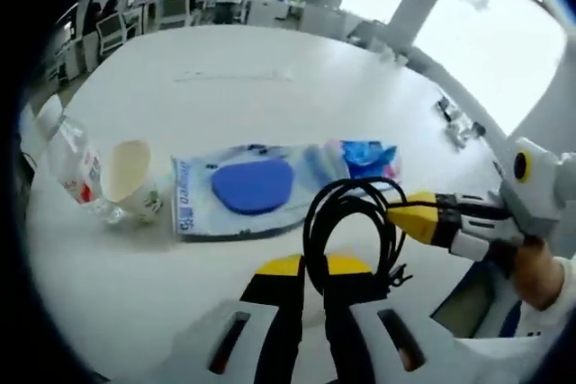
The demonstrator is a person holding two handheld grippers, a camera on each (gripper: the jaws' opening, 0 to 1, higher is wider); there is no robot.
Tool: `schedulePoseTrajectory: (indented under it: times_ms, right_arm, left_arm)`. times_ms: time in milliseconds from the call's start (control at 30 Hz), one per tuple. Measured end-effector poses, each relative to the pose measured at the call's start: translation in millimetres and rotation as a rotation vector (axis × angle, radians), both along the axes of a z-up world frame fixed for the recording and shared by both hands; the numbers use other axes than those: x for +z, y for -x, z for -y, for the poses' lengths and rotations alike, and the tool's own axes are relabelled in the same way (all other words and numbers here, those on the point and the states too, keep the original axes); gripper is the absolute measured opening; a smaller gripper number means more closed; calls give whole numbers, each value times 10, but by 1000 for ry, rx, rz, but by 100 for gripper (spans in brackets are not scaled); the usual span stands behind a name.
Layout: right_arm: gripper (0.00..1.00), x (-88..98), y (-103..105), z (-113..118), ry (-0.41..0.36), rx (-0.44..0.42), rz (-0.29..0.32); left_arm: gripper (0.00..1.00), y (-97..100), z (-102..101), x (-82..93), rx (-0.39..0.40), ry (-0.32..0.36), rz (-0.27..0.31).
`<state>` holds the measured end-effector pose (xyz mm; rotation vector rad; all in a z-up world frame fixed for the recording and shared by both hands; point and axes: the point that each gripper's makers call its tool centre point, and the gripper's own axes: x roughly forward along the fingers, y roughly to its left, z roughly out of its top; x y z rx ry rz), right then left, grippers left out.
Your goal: Arrange the tabletop items into an orderly group along one side of the table until the central work area is clear of visible clutter.
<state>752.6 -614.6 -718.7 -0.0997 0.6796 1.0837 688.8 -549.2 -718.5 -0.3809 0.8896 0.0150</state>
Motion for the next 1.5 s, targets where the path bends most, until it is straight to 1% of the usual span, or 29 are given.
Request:
schedulePoseTrajectory:
  times_ms: [133, 433, 833, 1067, 1233, 1500]
  right_arm:
    - [0, 1, -32, 125, 3, -29, -2]
    - [0, 23, -192, 331, 1, -91, -4]
    - [0, -28, -340, 640, 17, -155, -17]
    - [0, -57, -421, 745, 21, -179, -26]
    - [0, -98, -443, 784, 25, -189, -35]
    - [0, -182, -428, 805, 32, -185, -52]
  left_arm:
    - [2, -79, 112, -2, -30, 5, -2]
    - [2, -264, 262, -9, -87, 8, -5]
    - [2, -466, 520, -96, -155, 17, -24]
    - [2, -547, 627, -131, -183, 22, -35]
    - [2, -581, 660, -174, -195, 21, -47]
    - [2, -572, 702, -270, -202, 17, -73]
